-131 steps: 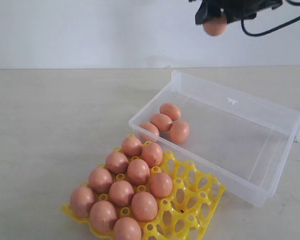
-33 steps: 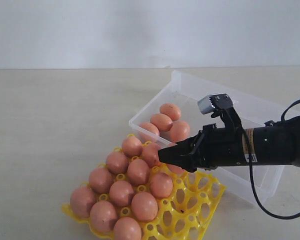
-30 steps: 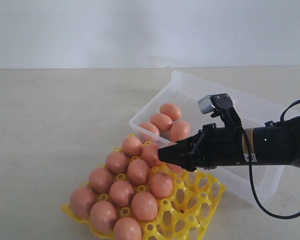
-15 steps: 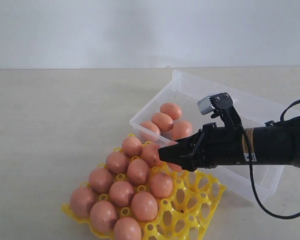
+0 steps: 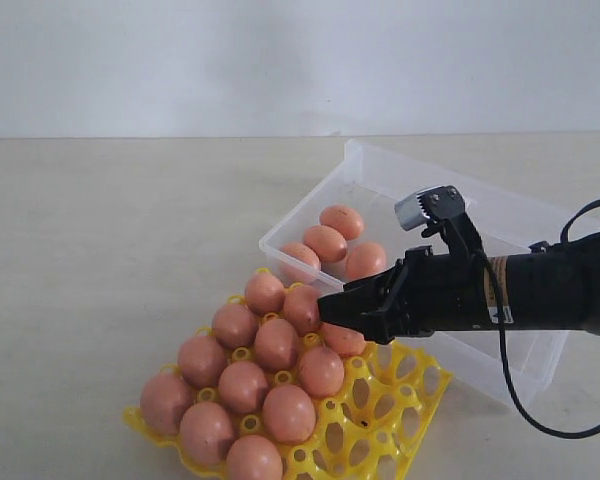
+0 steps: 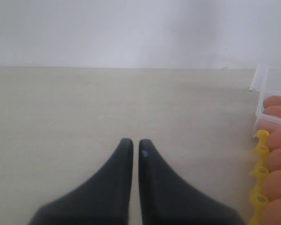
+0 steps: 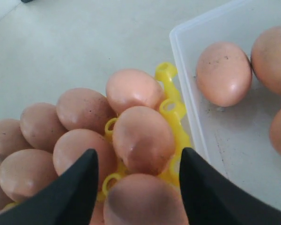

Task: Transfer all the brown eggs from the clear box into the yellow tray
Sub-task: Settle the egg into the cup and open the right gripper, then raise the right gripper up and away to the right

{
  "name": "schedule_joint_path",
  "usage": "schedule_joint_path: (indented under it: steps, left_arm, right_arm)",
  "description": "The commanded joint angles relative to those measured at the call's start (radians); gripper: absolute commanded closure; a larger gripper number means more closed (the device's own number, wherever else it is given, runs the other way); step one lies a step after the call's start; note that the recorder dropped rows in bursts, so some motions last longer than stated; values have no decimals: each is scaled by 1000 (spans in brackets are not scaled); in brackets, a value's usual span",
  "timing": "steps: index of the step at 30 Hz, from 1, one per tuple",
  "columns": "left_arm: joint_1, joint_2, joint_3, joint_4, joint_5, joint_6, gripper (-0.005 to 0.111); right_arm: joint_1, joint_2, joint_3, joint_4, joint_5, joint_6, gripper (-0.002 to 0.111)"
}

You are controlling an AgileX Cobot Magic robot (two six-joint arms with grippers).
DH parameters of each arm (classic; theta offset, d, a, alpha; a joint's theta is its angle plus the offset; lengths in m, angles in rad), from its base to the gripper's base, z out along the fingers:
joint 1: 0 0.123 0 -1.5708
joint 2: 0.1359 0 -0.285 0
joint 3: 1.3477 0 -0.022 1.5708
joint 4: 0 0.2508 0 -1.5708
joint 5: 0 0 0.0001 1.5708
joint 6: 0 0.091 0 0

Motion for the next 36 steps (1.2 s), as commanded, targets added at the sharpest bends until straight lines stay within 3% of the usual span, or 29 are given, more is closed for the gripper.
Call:
schedule_joint_path:
  steps: [1,10,13,17,18,20,27,28,30,31,33,36]
  left_arm:
    - [-5,-3,4,3,-4,0,103]
    - [-5,-3,4,3,-4,0,103]
    - [-5,-3,4,3,-4,0,103]
    - [-5,-3,4,3,-4,0,103]
    - [-5,-3,4,3,-4,0,103]
    - [-5,-3,4,3,-4,0,103]
    - [-5,-3,4,3,-6,0,103]
    - [-5,-3,4,3,-6,0,103]
    - [-5,-3,4,3,-6,0,103]
    - [-5,-3,4,3,-6,0,103]
    - [-5,-3,4,3,-6,0,103]
    - [-5,-3,4,3,-2,0,103]
  right_arm:
    - [-2,2,-3,21,-34,-6,61]
    - [-2,-2,-3,232,-314,-17,61]
    - [-2,-9,-4,313,-330,16,62]
    - [-2,-62,-6,317,-330,83,79]
    - [-2,-95,-6,311,-330,83,94]
    - [-2,-155,-6,315,-330,70,108]
    - [-4,-420,-6,264,-330,-87,108]
    - [-4,-478,-6,228,-256,-132,108]
    - [-2,-600,-16,85,55,-125,108]
    - [-2,-653,-23,-13,239,-20,108]
    - [-2,-723,-29,-137,625,406,108]
    - [-2,-729,-39,-286,744,647,108]
